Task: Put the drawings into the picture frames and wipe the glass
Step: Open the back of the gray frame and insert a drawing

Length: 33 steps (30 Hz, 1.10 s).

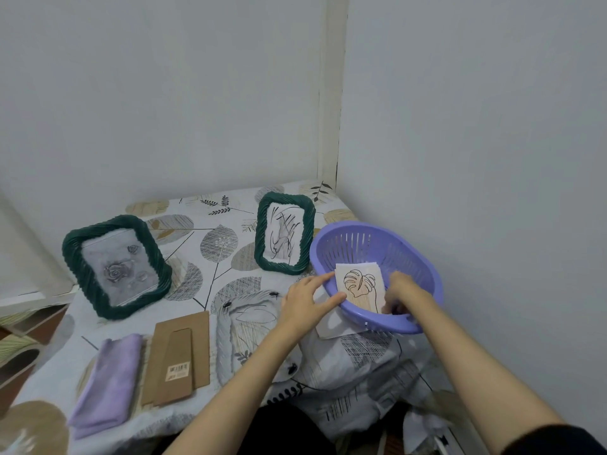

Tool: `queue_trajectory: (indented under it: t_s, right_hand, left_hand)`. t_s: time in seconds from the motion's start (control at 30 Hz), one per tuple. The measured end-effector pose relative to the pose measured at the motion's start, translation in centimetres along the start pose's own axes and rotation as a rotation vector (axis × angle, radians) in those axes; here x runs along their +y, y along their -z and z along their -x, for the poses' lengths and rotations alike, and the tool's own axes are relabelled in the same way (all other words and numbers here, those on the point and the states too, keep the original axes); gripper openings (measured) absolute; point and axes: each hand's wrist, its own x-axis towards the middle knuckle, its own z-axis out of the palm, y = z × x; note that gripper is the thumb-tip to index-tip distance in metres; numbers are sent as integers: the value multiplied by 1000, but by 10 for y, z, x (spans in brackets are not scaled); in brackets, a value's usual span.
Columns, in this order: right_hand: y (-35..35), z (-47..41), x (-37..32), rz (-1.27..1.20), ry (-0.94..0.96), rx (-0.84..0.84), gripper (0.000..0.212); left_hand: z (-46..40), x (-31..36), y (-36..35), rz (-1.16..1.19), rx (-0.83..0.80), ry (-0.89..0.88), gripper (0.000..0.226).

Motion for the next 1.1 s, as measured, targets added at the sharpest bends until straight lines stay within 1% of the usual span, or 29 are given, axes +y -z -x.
queue_trajectory:
  t_s: [0.07, 0.2, 0.3, 0.33, 0.4, 0.47, 0.5, 0.53, 0.6, 0.67, 0.73, 0.77, 0.83, 0.9, 0.93, 1.0, 1.07, 1.1]
  right_hand:
    - [-1, -5, 1, -6, -15, 24, 35]
    - [-1, -3, 1, -17, 35, 69, 40]
    - [-1, 1, 3, -42, 43, 95, 33]
    - [-1, 2, 4, -65, 43, 134, 29]
    - [-1, 5, 5, -124, 73, 271, 15]
    - [1, 10, 5, -187, 143, 399, 4]
    - [1, 14, 3, -237, 190, 444, 5]
    - [1, 20, 1, -301, 248, 476, 10]
    - [-3, 37, -6, -432, 392, 508, 12]
    - [-13, 56, -13, -515, 550, 506, 10]
    - [-25, 64, -18, -566, 668, 456, 10]
    - [-30, 66, -21, -560, 699, 424, 13]
    - [-37, 66, -25, -517, 725, 356, 31]
    - [-43, 68, -30, -475, 759, 325, 44]
    - [-45, 71, -34, -453, 785, 327, 44]
    - [-48, 78, -41, -402, 848, 340, 34]
    - [-52, 86, -49, -359, 910, 357, 21]
    - [-55, 87, -53, -364, 920, 361, 20]
  left_hand:
    - [1, 0, 1, 15, -8, 7, 66]
    - [2, 0, 1, 42, -9, 12, 56]
    - [3, 2, 1, 51, -10, 15, 56]
    - [4, 3, 1, 53, -15, 14, 56]
    - [3, 4, 2, 58, -20, 18, 56]
    - [4, 7, 4, 57, 6, 11, 58]
    - [4, 9, 4, 71, 32, -9, 59]
    - [7, 13, 6, 115, 62, -37, 60]
    - [11, 23, 7, 311, 89, -24, 59]
    - [14, 35, 11, 585, 67, 87, 56]
    - [13, 40, 16, 845, 46, 195, 51]
    - [13, 40, 20, 976, 46, 234, 45]
    - [18, 39, 31, 1140, 47, 259, 36]
    - [24, 34, 38, 1172, 72, 226, 39]
    - [28, 31, 42, 1164, 92, 199, 45]
    - [36, 24, 48, 1110, 147, 149, 56]
    - [43, 17, 54, 1039, 224, 126, 57]
    - [47, 13, 58, 1010, 264, 119, 55]
